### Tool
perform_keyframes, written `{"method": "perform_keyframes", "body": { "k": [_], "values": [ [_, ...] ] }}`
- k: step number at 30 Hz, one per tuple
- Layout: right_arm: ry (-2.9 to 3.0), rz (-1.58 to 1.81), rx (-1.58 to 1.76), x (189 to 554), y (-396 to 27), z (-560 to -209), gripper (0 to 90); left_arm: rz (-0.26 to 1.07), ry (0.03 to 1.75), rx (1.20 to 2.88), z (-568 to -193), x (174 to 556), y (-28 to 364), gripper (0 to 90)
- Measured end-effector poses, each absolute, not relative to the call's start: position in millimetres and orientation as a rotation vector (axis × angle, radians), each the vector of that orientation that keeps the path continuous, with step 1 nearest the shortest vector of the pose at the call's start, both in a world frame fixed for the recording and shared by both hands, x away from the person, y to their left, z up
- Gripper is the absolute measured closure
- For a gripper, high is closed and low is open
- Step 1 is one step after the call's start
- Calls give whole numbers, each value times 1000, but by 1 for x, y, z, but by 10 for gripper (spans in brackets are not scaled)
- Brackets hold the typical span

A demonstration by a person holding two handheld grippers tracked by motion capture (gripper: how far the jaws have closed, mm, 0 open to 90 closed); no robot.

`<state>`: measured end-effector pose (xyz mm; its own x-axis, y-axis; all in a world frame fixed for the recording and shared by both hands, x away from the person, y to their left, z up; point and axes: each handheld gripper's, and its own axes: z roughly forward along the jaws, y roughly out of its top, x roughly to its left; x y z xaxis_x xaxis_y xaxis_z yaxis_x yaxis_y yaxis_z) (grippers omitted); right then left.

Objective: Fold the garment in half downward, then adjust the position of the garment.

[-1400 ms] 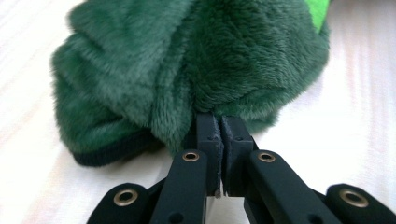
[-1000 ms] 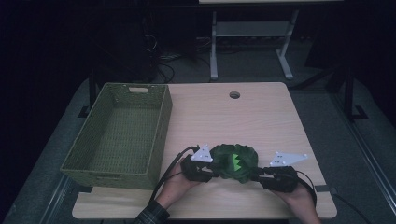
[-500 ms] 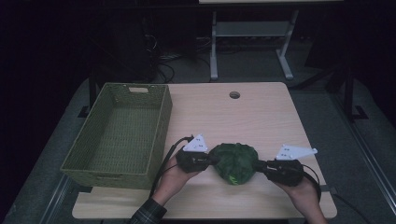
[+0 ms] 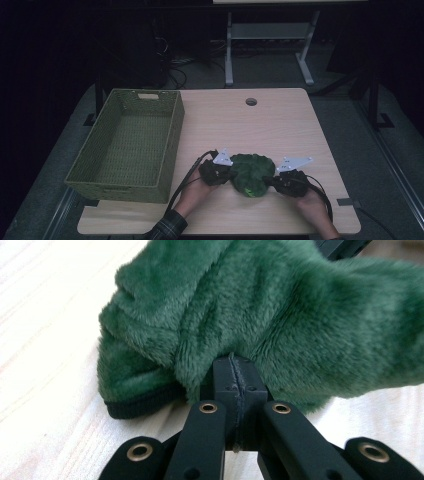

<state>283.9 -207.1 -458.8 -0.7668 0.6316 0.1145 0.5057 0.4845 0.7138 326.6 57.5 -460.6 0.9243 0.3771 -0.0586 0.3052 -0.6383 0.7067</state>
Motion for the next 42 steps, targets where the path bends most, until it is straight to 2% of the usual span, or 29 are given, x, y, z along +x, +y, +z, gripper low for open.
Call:
{"method": "perform_keyframes", "body": {
  "k": [8,16,23,32,37,42],
  "values": [
    [2600,1136,1020,286,-205,-466,900,165,469,2331,-467,332,55,897],
    [2613,1087,1040,282,-212,-469,900,157,480,2323,-466,331,56,897],
    [2518,1151,1053,282,-233,-452,900,126,479,2280,-448,321,67,896],
    [2389,1200,1147,325,-255,-441,900,24,433,2252,-441,285,68,896],
    [2402,1243,1182,357,-243,-445,900,-28,388,2273,-450,277,52,896],
    [2408,1275,1166,374,-230,-449,900,-53,349,2278,-456,270,38,896]
  ]
}}
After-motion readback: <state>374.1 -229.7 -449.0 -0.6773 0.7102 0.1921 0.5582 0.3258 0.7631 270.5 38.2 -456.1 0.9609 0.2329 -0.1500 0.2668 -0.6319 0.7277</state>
